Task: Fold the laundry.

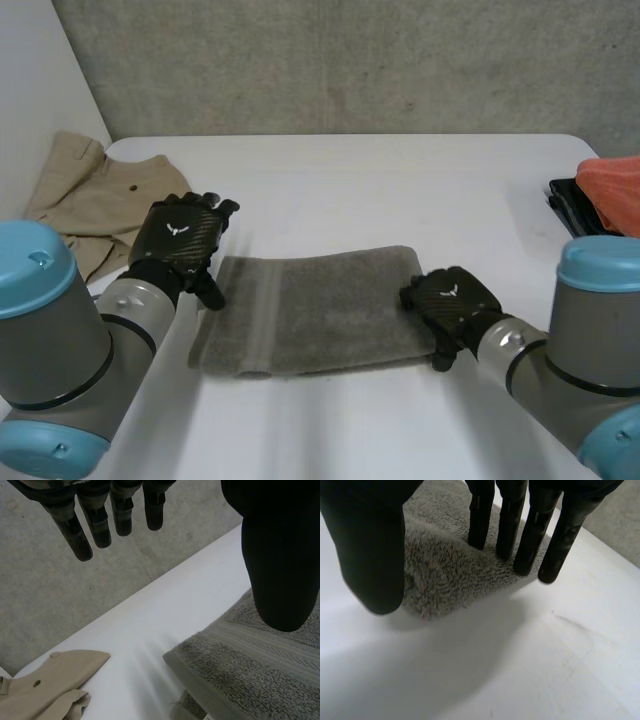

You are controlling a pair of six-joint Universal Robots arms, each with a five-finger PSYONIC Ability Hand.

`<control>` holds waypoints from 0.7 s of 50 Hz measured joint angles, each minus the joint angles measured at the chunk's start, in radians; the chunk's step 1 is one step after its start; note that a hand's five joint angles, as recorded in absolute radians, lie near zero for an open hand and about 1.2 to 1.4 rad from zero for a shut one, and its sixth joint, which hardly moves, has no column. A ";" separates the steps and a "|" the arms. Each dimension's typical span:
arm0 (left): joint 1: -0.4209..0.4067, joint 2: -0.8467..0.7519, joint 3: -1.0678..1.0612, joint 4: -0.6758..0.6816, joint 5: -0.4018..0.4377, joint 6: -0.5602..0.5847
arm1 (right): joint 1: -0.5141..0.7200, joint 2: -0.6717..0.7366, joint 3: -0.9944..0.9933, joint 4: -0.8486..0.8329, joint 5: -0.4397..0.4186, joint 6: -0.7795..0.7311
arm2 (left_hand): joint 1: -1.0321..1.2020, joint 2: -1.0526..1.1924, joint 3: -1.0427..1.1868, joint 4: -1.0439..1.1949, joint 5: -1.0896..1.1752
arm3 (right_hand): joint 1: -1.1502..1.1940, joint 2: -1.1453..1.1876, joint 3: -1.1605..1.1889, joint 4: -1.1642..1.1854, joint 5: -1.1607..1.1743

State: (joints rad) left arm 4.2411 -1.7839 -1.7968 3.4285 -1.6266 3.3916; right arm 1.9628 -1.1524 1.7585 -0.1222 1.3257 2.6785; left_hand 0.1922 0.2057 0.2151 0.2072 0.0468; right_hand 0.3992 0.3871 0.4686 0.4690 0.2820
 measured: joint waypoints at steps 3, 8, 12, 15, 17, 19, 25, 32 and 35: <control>0.000 -0.002 -0.002 0.000 0.001 -0.005 | -0.027 0.001 0.027 -0.018 -0.029 0.001 | 0.000 0.000 0.000 0.000 0.000 | 0.121 0.215 0.141 0.140 0.135; 0.000 -0.004 -0.004 0.000 0.001 -0.007 | -0.049 0.021 0.030 -0.053 -0.052 0.008 | 0.000 0.000 0.000 0.000 0.000 | 0.398 0.633 0.552 0.552 0.537; 0.000 -0.006 -0.004 0.000 0.001 -0.007 | -0.054 0.039 0.019 -0.070 -0.055 0.030 | 0.000 0.000 0.000 0.000 0.001 | 0.480 0.766 0.713 0.716 0.672; 0.000 -0.006 -0.004 0.000 0.001 -0.007 | -0.062 0.036 0.014 -0.076 -0.054 0.047 | 0.000 0.000 0.000 0.000 0.001 | 0.480 0.766 0.714 0.718 0.672; 0.000 -0.006 -0.004 0.000 0.002 -0.007 | -0.069 0.017 0.009 -0.075 -0.052 0.057 | 0.000 0.000 0.000 0.000 0.001 | 0.480 0.766 0.714 0.718 0.672; 0.000 -0.006 -0.004 0.000 0.002 -0.006 | -0.074 -0.006 0.005 -0.073 -0.050 0.063 | 0.000 0.000 0.000 0.000 0.001 | 0.491 0.766 0.714 0.718 0.672; 0.000 -0.006 -0.004 0.000 0.002 -0.007 | -0.074 -0.092 -0.042 -0.020 -0.048 0.062 | 0.000 0.000 0.000 0.000 0.001 | 0.494 0.766 0.714 0.719 0.672; 0.004 0.000 -0.005 0.000 0.000 -0.008 | 0.007 -0.125 -0.169 0.061 -0.064 0.053 | 0.000 0.000 0.000 0.000 0.001 | 0.494 0.766 0.714 0.719 0.672; 0.010 0.005 -0.006 0.000 -0.002 -0.008 | 0.115 -0.085 -0.264 0.080 -0.088 0.048 | 0.000 0.000 0.000 0.000 0.001 | 0.506 0.770 0.717 0.720 0.672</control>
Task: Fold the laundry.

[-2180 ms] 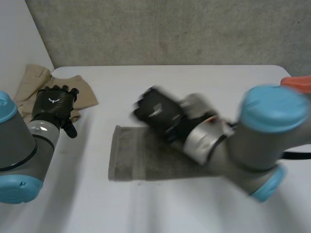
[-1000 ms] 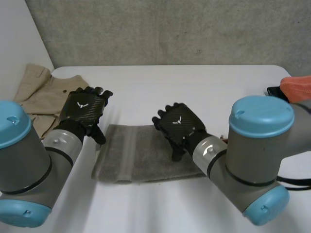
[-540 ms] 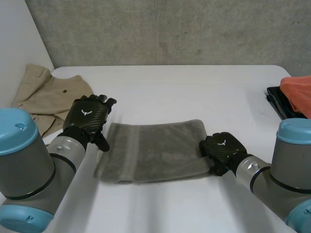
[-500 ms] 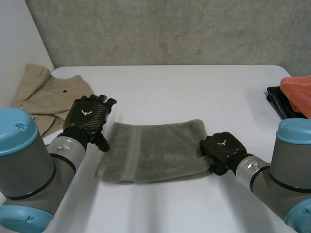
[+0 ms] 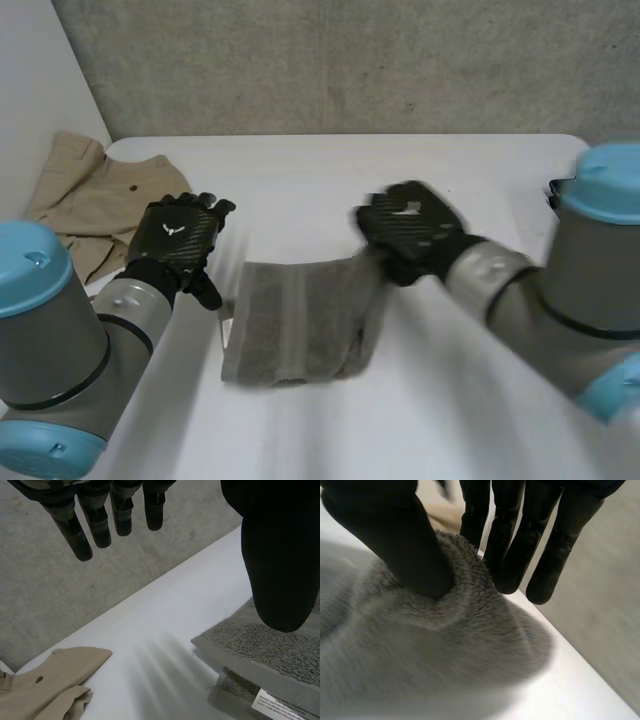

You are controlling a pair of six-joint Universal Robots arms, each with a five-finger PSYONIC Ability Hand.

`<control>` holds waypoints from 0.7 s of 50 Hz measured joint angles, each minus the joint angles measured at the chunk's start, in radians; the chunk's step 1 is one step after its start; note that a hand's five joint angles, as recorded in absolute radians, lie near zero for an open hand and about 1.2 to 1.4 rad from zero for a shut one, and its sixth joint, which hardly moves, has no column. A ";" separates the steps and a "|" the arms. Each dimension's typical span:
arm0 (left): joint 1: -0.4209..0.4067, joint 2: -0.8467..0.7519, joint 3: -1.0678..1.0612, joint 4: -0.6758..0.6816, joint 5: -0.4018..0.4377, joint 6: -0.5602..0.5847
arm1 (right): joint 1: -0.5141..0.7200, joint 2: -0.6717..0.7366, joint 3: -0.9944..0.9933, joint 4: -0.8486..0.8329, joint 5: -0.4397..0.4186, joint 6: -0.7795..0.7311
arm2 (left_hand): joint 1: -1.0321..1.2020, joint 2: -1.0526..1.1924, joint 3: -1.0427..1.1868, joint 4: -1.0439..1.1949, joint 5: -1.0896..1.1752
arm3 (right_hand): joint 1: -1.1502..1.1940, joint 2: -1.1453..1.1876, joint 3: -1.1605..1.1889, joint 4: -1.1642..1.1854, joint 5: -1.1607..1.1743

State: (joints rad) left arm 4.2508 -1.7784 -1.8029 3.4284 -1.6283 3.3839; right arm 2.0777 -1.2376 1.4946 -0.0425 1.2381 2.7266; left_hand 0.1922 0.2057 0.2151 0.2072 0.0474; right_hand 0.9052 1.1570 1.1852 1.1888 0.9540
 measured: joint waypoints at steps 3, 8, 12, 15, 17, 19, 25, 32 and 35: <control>0.014 0.014 -0.002 0.000 -0.003 0.000 | 0.132 0.081 -0.098 0.009 -0.042 -0.014 | 0.000 0.000 0.000 0.000 0.000 | 0.000 0.000 0.000 0.000 0.000; 0.032 0.031 -0.005 0.000 -0.006 0.000 | 0.236 0.176 -0.167 0.009 -0.087 -0.038 | 0.000 0.000 0.000 0.000 0.000 | 0.000 0.000 0.000 0.000 0.014; 0.053 0.047 -0.004 -0.001 -0.006 0.000 | 0.298 0.289 -0.224 0.010 -0.075 -0.075 | 0.000 0.000 0.000 0.000 0.000 | -0.506 -0.520 -0.508 -0.507 -0.482; 0.058 0.051 -0.003 -0.001 -0.005 0.000 | 0.303 0.316 -0.235 0.013 -0.043 -0.082 | 0.000 0.000 0.000 0.000 0.000 | -0.696 -0.900 -0.912 -0.912 -0.855; 0.056 0.052 -0.001 -0.001 -0.004 0.000 | 0.299 0.311 -0.231 0.012 -0.013 -0.073 | 0.000 0.000 0.000 0.000 0.000 | -0.700 -0.921 -0.949 -0.941 -0.876; 0.049 0.051 0.006 0.000 -0.002 -0.001 | 0.283 0.276 -0.209 0.009 0.061 -0.029 | 0.000 0.000 0.000 0.000 0.000 | -0.700 -0.929 -0.973 -0.954 -0.886; -0.023 0.036 0.050 -0.002 0.000 -0.026 | 0.183 0.144 -0.151 0.011 0.149 0.212 | 0.000 0.000 0.000 0.000 0.000 | -0.700 -0.929 -0.977 -0.954 -0.886; -0.123 -0.028 0.104 -0.068 -0.009 -0.101 | 0.110 0.120 -0.169 0.071 0.120 0.405 | 0.000 0.000 0.000 0.000 0.000 | -0.700 -0.929 -0.977 -0.954 -0.886; -0.136 -0.057 0.110 -0.117 -0.025 -0.114 | 0.107 0.172 -0.211 0.111 0.098 0.420 | 0.000 0.000 0.000 0.000 0.000 | -0.700 -0.929 -0.977 -0.954 -0.886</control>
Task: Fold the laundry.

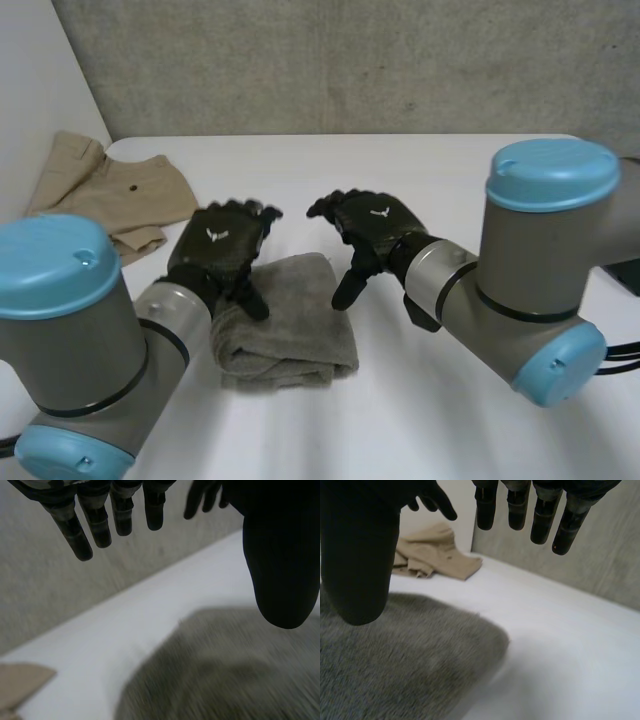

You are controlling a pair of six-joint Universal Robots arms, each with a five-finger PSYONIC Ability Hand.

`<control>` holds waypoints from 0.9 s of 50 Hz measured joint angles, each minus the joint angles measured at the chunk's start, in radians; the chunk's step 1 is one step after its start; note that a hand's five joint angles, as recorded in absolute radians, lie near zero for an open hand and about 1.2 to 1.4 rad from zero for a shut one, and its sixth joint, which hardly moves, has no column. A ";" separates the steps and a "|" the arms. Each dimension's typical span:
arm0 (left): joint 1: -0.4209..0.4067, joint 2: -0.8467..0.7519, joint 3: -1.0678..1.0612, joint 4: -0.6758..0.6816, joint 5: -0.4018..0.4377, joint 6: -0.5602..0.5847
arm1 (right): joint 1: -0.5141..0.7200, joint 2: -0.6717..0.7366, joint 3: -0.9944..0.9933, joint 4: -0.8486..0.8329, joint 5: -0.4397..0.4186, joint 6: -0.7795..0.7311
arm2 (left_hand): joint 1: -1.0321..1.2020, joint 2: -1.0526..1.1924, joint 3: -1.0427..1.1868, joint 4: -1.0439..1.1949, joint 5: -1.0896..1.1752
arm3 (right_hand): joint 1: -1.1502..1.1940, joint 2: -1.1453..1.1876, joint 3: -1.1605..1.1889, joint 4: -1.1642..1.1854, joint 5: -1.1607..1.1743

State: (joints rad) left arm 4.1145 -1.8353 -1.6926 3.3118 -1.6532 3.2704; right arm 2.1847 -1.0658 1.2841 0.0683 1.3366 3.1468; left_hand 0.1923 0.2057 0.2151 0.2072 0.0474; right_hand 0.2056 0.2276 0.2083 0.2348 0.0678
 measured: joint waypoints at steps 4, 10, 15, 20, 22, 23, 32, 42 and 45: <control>-0.004 -0.026 -0.001 -0.047 -0.031 0.000 | 0.002 0.063 -0.045 0.038 -0.014 0.000 | 0.000 0.000 0.000 0.000 0.000 | 0.000 0.000 0.000 0.000 0.000; 0.002 -0.074 -0.016 -0.091 -0.078 0.013 | 0.009 0.175 -0.100 0.083 -0.025 -0.018 | 0.000 0.000 0.000 0.000 0.000 | 0.000 0.000 0.000 0.000 0.000; 0.014 -0.127 -0.025 -0.093 -0.082 0.064 | 0.011 0.245 -0.108 0.091 -0.022 -0.074 | 0.000 0.000 0.000 0.000 0.000 | 0.000 0.000 0.000 0.000 0.000; 0.030 -0.178 -0.027 -0.089 -0.078 0.137 | 0.015 0.270 -0.101 0.088 0.000 -0.186 | 0.000 0.000 0.000 0.000 0.000 | -0.018 0.000 0.000 0.000 0.000; 0.033 -0.184 -0.026 -0.088 -0.075 0.153 | 0.015 0.262 -0.095 0.086 0.011 -0.220 | 0.000 0.000 0.000 0.000 0.000 | -0.035 0.000 0.000 0.000 0.000; 0.035 -0.184 -0.023 -0.087 -0.071 0.161 | 0.015 0.248 -0.090 0.084 0.020 -0.241 | 0.000 0.000 0.000 0.000 0.000 | -0.035 0.000 0.000 0.000 0.000; 0.040 -0.060 0.039 -0.090 0.042 0.168 | 0.019 0.082 -0.001 -0.007 0.074 -0.282 | 0.000 0.000 0.000 0.000 0.000 | -0.035 0.000 0.000 0.000 -0.004; 0.093 0.088 0.197 -0.212 0.287 0.120 | 0.085 -0.080 0.242 -0.236 0.112 -0.268 | 0.002 0.000 0.000 0.000 0.000 | -0.035 0.000 0.000 0.000 -0.004; 0.112 0.095 0.246 -0.266 0.341 0.098 | 0.118 -0.086 0.296 -0.282 0.113 -0.267 | 0.003 0.000 0.000 0.000 0.000 | -0.035 0.000 0.000 0.000 -0.004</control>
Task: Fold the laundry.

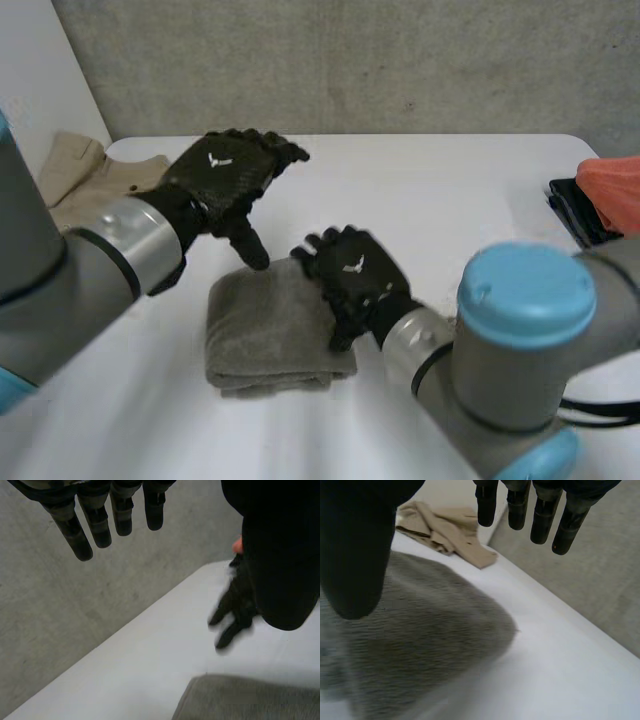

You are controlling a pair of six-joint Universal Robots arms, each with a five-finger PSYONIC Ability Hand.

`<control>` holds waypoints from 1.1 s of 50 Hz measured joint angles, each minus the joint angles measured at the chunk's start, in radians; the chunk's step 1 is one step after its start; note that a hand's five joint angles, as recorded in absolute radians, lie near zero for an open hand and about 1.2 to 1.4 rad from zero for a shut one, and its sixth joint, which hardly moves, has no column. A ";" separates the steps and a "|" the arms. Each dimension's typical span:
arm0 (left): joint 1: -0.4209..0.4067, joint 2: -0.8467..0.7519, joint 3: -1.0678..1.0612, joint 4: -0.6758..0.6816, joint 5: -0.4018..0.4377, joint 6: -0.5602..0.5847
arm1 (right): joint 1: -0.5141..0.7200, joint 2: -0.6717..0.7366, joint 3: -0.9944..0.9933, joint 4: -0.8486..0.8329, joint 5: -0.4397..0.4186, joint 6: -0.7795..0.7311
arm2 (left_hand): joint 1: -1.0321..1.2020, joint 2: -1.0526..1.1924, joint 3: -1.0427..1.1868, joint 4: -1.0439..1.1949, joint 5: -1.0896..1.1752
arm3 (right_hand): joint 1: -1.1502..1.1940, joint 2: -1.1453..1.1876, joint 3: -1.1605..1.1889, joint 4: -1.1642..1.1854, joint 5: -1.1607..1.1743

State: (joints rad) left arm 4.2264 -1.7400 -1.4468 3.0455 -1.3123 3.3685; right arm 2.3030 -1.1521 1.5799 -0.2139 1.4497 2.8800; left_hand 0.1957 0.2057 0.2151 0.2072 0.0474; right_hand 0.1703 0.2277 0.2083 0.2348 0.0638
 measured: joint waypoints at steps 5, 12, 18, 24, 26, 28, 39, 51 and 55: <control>0.023 -0.001 0.066 -0.064 0.064 -0.032 | 0.063 0.030 0.056 -0.078 0.000 -0.002 | 0.000 0.000 0.000 0.000 0.000 | 0.000 0.000 0.000 0.000 0.000; 0.029 -0.010 0.083 -0.073 0.076 -0.041 | 0.107 0.123 0.044 -0.155 0.001 -0.011 | -0.001 0.000 0.000 0.000 0.000 | 0.000 0.000 0.000 0.000 0.000; 0.027 -0.020 0.075 -0.069 0.072 -0.041 | 0.116 0.198 0.000 -0.200 0.004 -0.021 | -0.001 0.000 0.000 0.000 0.000 | 0.000 0.000 0.000 0.000 0.000; 0.027 -0.024 0.069 -0.068 0.071 -0.041 | 0.115 0.250 -0.043 -0.210 0.005 -0.043 | -0.002 0.000 0.000 0.000 0.000 | 0.000 0.000 0.000 0.000 0.000; 0.027 -0.024 0.068 -0.068 0.071 -0.041 | 0.115 0.263 -0.055 -0.209 0.006 -0.055 | -0.002 0.000 0.000 0.000 0.000 | 0.000 0.000 0.000 0.000 0.000; 0.027 -0.024 0.067 -0.068 0.071 -0.041 | 0.114 0.268 -0.061 -0.204 0.008 -0.065 | -0.001 0.000 0.000 0.000 0.000 | 0.000 0.000 0.000 0.000 -0.004; 0.026 -0.024 0.057 -0.069 0.073 -0.041 | 0.108 0.195 0.003 -0.193 0.030 -0.071 | -0.002 0.000 0.000 0.000 0.000 | 0.000 0.000 0.000 0.000 -0.004; 0.016 -0.032 0.050 -0.067 0.074 -0.043 | 0.110 0.235 0.000 -0.199 0.031 -0.082 | -0.002 0.000 0.000 0.000 0.000 | 0.000 0.000 0.000 0.000 -0.004; 0.016 -0.033 0.049 -0.067 0.074 -0.043 | 0.110 0.271 -0.025 -0.203 0.031 -0.089 | -0.002 0.000 0.000 0.000 0.000 | 0.000 0.000 0.000 0.000 -0.004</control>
State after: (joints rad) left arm 4.2419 -1.7735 -1.3974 2.9788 -1.2379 3.3257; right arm 2.4130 -0.8809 1.5546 -0.4169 1.4808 2.7914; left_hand 0.1942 0.2057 0.2151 0.2072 0.0474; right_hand 0.1703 0.2276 0.2083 0.2351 0.0602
